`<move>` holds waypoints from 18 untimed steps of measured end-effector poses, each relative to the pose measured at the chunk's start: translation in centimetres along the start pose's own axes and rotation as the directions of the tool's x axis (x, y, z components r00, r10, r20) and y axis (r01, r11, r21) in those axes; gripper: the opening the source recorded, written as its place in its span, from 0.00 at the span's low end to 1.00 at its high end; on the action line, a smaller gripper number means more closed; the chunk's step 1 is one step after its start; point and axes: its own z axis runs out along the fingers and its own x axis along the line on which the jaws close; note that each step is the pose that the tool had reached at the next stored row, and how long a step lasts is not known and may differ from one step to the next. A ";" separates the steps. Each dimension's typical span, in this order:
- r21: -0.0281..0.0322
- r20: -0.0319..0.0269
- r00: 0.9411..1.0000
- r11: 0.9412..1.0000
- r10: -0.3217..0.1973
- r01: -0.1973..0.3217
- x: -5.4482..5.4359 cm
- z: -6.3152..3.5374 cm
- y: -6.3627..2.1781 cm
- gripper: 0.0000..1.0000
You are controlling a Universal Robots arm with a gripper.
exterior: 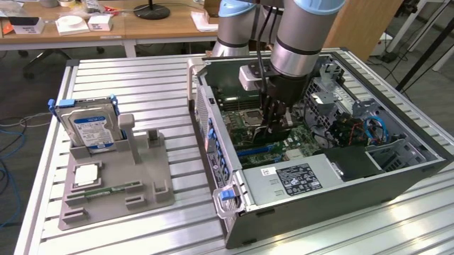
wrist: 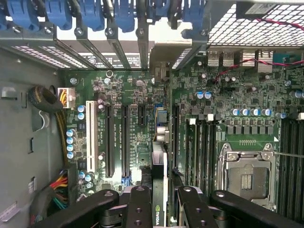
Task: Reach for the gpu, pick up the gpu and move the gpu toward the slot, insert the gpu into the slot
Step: 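Insert the gpu into the slot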
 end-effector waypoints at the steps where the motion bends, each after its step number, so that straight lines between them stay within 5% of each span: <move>1: 0.000 0.000 1.000 1.000 0.000 0.000 0.0 0.04 0.03 0.26; 18: 0.000 0.000 1.000 1.000 0.000 0.000 0.1 0.65 1.00 0.26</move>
